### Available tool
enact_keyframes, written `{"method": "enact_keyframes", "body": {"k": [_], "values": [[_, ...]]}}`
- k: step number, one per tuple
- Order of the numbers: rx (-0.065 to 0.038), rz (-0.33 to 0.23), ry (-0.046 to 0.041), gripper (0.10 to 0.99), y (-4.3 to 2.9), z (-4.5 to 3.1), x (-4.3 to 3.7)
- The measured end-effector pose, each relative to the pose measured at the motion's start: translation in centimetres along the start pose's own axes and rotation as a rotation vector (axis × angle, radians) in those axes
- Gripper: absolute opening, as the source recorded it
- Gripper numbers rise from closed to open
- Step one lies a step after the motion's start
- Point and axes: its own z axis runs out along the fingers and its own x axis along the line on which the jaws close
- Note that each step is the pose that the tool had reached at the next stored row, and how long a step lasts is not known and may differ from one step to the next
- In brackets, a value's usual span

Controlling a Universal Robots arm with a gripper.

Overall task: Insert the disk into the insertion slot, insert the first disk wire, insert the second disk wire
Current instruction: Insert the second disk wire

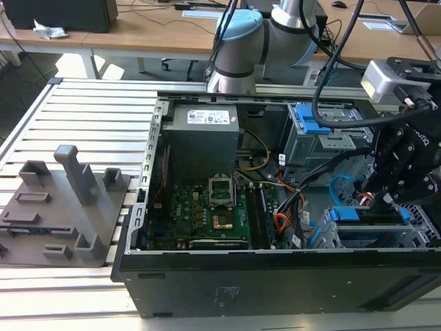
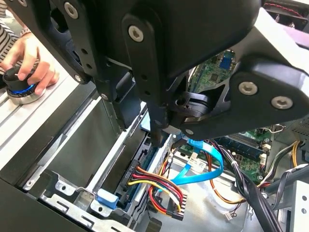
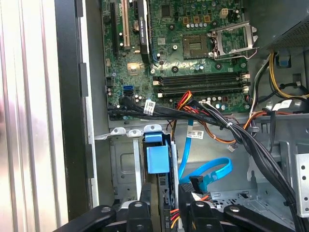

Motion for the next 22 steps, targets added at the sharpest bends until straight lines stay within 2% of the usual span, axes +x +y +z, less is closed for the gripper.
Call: {"method": "enact_keyframes", "body": {"k": [2,6,12,14,16,22], "values": [[0.0,0.0,0.0003,0.361,-0.88,-0.04,-0.1],[0.0,0.0,0.0003,0.361,-2.14,-0.09,-0.24],[0.0,0.0,0.0005,0.361,-2.17,-0.15,-0.23],[0.0,0.0,0.0004,0.361,-2.16,-0.57,-0.22],[0.0,0.0,0.0004,0.361,-2.11,-1.57,-0.19],[0.0,0.0,0.0003,0.361,-2.11,-1.66,-0.19]]}}
